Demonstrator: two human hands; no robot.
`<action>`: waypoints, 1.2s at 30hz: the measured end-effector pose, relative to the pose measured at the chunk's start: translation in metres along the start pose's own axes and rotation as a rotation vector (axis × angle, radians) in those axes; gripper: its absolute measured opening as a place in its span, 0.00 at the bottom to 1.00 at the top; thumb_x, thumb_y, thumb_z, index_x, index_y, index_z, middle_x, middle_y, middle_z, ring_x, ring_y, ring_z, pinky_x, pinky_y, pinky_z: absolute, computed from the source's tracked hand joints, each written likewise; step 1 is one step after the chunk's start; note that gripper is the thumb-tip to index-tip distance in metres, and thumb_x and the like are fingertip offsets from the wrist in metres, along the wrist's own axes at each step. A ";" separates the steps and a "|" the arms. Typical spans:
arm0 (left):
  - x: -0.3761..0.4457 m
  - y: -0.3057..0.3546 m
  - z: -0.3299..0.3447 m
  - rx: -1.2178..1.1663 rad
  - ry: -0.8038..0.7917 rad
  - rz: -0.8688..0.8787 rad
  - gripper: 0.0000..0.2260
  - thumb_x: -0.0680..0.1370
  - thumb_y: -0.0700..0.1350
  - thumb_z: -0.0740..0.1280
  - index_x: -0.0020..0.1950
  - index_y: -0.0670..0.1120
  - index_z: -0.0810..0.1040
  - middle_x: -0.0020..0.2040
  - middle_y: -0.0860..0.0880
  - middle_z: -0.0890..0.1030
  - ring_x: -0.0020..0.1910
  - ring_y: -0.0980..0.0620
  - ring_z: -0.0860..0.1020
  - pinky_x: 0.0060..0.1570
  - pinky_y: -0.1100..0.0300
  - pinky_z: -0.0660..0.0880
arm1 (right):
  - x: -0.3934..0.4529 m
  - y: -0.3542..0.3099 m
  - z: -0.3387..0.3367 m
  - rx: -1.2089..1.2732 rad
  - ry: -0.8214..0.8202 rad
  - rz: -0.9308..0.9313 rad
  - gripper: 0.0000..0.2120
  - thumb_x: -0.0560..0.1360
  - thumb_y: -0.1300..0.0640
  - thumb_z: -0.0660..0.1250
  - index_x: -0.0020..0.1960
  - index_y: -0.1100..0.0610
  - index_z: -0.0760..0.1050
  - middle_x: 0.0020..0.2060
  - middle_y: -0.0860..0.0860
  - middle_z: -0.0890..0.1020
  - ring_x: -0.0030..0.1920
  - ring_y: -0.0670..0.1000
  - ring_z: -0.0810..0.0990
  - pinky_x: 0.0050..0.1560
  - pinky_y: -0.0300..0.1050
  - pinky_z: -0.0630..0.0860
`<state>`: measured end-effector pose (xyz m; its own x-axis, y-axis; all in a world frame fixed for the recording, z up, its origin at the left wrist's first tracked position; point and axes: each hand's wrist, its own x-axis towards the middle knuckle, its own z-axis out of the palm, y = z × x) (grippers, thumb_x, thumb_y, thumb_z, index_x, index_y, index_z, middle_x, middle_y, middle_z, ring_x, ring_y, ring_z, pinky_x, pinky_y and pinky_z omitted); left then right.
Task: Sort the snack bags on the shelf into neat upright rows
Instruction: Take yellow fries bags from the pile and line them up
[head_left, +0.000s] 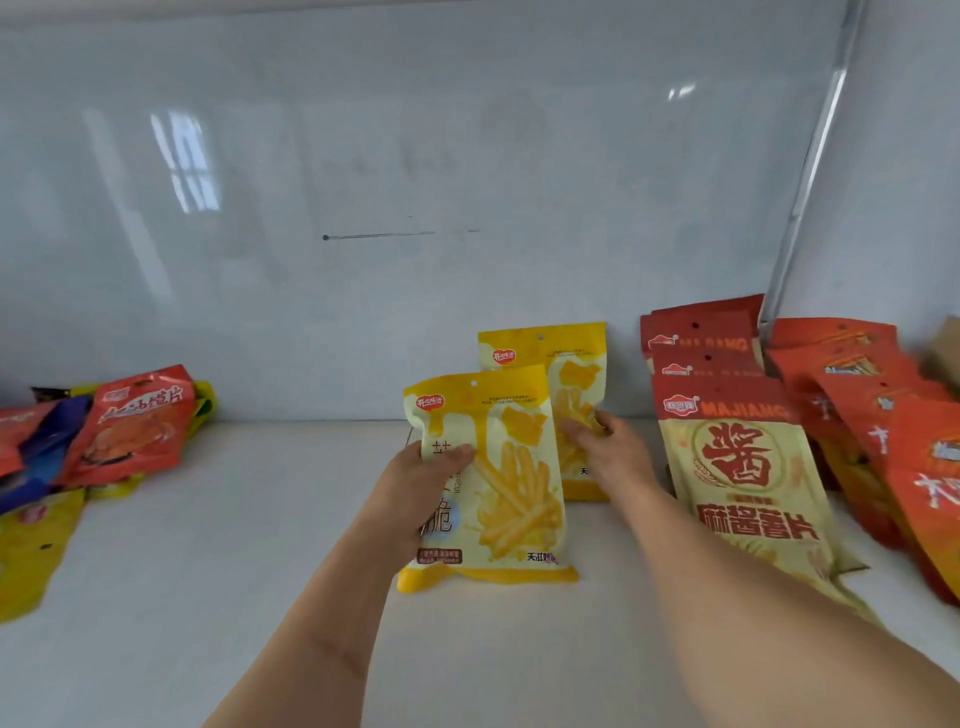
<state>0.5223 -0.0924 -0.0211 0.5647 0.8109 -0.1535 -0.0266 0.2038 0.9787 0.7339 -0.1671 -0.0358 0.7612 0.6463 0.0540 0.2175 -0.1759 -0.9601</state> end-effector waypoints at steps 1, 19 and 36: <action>0.003 -0.001 0.004 0.016 0.010 -0.003 0.09 0.80 0.43 0.69 0.58 0.41 0.82 0.51 0.40 0.87 0.50 0.38 0.86 0.56 0.38 0.80 | 0.002 0.000 0.000 -0.002 0.007 -0.002 0.27 0.78 0.43 0.66 0.71 0.57 0.71 0.62 0.51 0.79 0.55 0.51 0.77 0.45 0.38 0.73; 0.065 -0.023 0.061 0.321 0.220 0.072 0.10 0.77 0.53 0.71 0.55 0.50 0.81 0.48 0.51 0.85 0.46 0.49 0.83 0.49 0.52 0.80 | 0.029 0.012 0.005 0.053 0.034 0.013 0.29 0.75 0.39 0.68 0.69 0.54 0.73 0.61 0.51 0.80 0.62 0.54 0.77 0.56 0.44 0.71; 0.061 -0.002 0.039 0.774 0.481 0.223 0.24 0.81 0.58 0.63 0.73 0.47 0.70 0.66 0.49 0.77 0.63 0.47 0.77 0.59 0.52 0.73 | 0.026 -0.010 0.014 -0.683 0.300 -0.268 0.27 0.80 0.42 0.60 0.71 0.60 0.67 0.66 0.58 0.72 0.65 0.61 0.71 0.61 0.54 0.69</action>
<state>0.5888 -0.0648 -0.0268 0.2064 0.9621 0.1780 0.5610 -0.2654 0.7841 0.7423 -0.1381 -0.0287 0.7408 0.5202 0.4250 0.6696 -0.5220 -0.5283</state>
